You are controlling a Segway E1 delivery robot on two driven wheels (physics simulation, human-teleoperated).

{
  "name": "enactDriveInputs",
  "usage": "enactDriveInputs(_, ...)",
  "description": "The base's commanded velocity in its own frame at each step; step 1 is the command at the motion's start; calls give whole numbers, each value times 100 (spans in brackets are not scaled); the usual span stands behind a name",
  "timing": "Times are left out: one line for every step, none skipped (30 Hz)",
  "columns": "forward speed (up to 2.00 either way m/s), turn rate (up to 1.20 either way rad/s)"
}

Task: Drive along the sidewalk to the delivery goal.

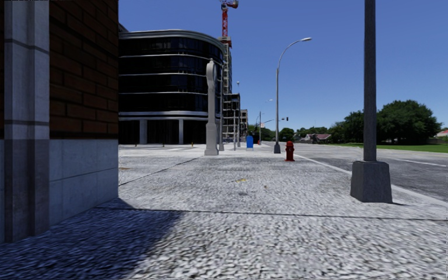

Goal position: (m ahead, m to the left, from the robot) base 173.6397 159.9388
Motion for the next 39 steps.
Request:
enactDriveInputs(200,26)
enactDriveInputs(200,26)
enactDriveInputs(200,26)
enactDriveInputs(200,26)
enactDriveInputs(200,26)
enactDriveInputs(200,26)
enactDriveInputs(200,26)
enactDriveInputs(200,26)
enactDriveInputs(200,26)
enactDriveInputs(200,26)
enactDriveInputs(200,26)
enactDriveInputs(200,26)
enactDriveInputs(200,26)
enactDriveInputs(200,26)
enactDriveInputs(200,26)
enactDriveInputs(200,26)
enactDriveInputs(200,26)
enactDriveInputs(200,26)
enactDriveInputs(200,26)
enactDriveInputs(200,26)
enactDriveInputs(200,26)
enactDriveInputs(200,26)
enactDriveInputs(200,26)
enactDriveInputs(200,26)
enactDriveInputs(200,26)
enactDriveInputs(200,26)
enactDriveInputs(200,26)
enactDriveInputs(200,26)
enactDriveInputs(200,26)
enactDriveInputs(200,26)
enactDriveInputs(200,26)
enactDriveInputs(200,26)
enactDriveInputs(200,26)
enactDriveInputs(200,26)
enactDriveInputs(200,26)
enactDriveInputs(200,26)
enactDriveInputs(200,26)
enactDriveInputs(200,26)
enactDriveInputs(200,26)
